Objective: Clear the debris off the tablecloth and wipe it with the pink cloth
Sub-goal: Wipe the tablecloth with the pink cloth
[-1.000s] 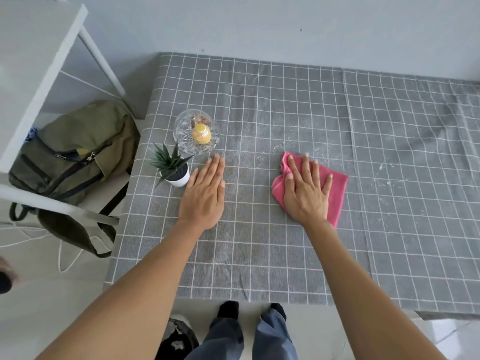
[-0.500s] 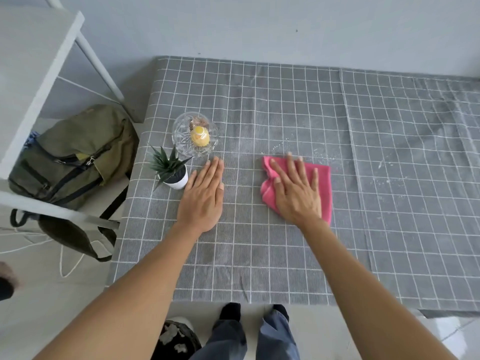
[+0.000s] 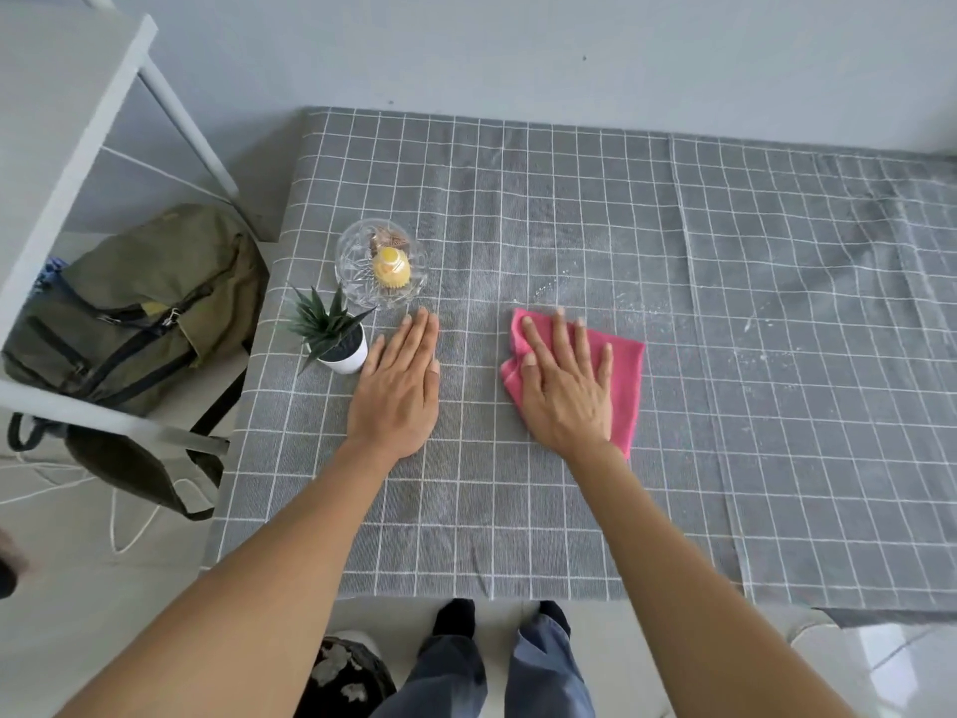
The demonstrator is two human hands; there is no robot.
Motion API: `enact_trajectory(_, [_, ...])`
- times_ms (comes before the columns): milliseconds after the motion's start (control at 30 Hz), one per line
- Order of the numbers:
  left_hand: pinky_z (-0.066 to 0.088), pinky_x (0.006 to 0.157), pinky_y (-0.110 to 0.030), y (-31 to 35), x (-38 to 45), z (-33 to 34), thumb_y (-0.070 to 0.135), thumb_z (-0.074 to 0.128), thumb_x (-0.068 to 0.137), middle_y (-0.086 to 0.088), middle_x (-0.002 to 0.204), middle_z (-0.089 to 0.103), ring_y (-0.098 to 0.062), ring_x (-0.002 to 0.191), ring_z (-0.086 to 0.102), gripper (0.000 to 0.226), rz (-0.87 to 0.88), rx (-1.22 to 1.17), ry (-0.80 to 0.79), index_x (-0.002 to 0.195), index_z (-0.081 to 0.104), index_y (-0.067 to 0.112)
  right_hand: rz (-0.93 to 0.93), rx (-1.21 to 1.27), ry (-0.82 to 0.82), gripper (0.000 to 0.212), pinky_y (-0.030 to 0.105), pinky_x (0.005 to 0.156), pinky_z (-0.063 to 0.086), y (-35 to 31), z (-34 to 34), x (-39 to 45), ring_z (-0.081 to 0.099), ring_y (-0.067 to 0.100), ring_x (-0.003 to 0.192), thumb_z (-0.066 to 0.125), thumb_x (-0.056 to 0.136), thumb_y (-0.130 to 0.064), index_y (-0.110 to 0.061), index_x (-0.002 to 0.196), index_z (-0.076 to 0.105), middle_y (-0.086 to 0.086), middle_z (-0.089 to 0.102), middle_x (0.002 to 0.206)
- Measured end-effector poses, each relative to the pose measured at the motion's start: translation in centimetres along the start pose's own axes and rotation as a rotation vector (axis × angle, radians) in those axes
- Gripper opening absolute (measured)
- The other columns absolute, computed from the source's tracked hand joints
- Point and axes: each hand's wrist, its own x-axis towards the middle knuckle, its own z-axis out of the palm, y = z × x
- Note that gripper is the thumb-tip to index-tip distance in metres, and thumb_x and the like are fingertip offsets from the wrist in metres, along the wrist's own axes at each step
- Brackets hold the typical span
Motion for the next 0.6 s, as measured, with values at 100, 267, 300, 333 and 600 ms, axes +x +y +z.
enact_trajectory(100, [0.001, 0.119, -0.035, 0.1, -0.1, -0.1, 0.034, 0.006, 0.098, 0.004, 0.159, 0.0, -0.009, 0.146, -0.001, 0.056, 0.005, 0.005, 0.006, 0.152, 0.002, 0.019, -0.124, -0.014, -0.033, 0.05, 0.047, 0.115, -0.019, -2.9, 1.2, -0.6, -0.025, 0.016, 0.143, 0.004, 0.101, -0.048, -0.043, 0.15, -0.007, -0.008, -0.019, 0.158])
enact_trajectory(267, [0.0, 0.119, -0.034, 0.2, -0.1, -0.3, 0.034, 0.006, 0.098, 0.004, 0.159, 0.003, -0.009, 0.146, 0.0, 0.057, 0.008, -0.006, 0.007, 0.152, 0.005, 0.018, -0.197, -0.039, -0.021, 0.049, 0.046, 0.117, -0.016, -1.9, 1.3, -0.4, -0.021, 0.015, 0.145, 0.005, 0.102, -0.047, -0.045, 0.15, -0.003, -0.011, -0.015, 0.159])
enact_trajectory(300, [0.0, 0.119, -0.034, 0.2, -0.1, -0.3, 0.034, 0.006, 0.098, 0.004, 0.159, 0.003, -0.009, 0.146, 0.0, 0.056, 0.007, -0.008, 0.004, 0.152, 0.005, 0.018, -0.194, -0.038, -0.016, 0.049, 0.046, 0.117, -0.015, -1.4, 1.1, -0.4, -0.02, 0.015, 0.146, 0.005, 0.102, -0.046, -0.045, 0.15, -0.003, -0.012, -0.014, 0.159])
enact_trajectory(333, [0.001, 0.119, -0.034, 0.1, -0.1, -0.3, 0.034, 0.007, 0.098, 0.004, 0.159, 0.003, -0.009, 0.146, 0.0, 0.056, 0.006, -0.008, 0.0, 0.152, 0.005, 0.018, -0.182, -0.038, -0.009, 0.048, 0.047, 0.118, -0.014, -0.9, 1.0, -0.4, -0.019, 0.015, 0.146, 0.005, 0.102, -0.046, -0.046, 0.15, -0.002, -0.012, -0.014, 0.159])
enact_trajectory(600, [0.001, 0.12, -0.035, -0.1, 0.0, -0.1, 0.034, 0.006, 0.099, 0.004, 0.159, -0.003, -0.009, 0.146, -0.004, 0.056, 0.005, -0.021, -0.007, 0.152, 0.001, 0.019, 0.075, -0.029, 0.025, 0.05, 0.046, 0.118, -0.012, 6.3, -1.8, 0.3, -0.014, 0.014, 0.147, 0.002, 0.1, -0.05, -0.047, 0.15, -0.004, -0.011, -0.012, 0.16])
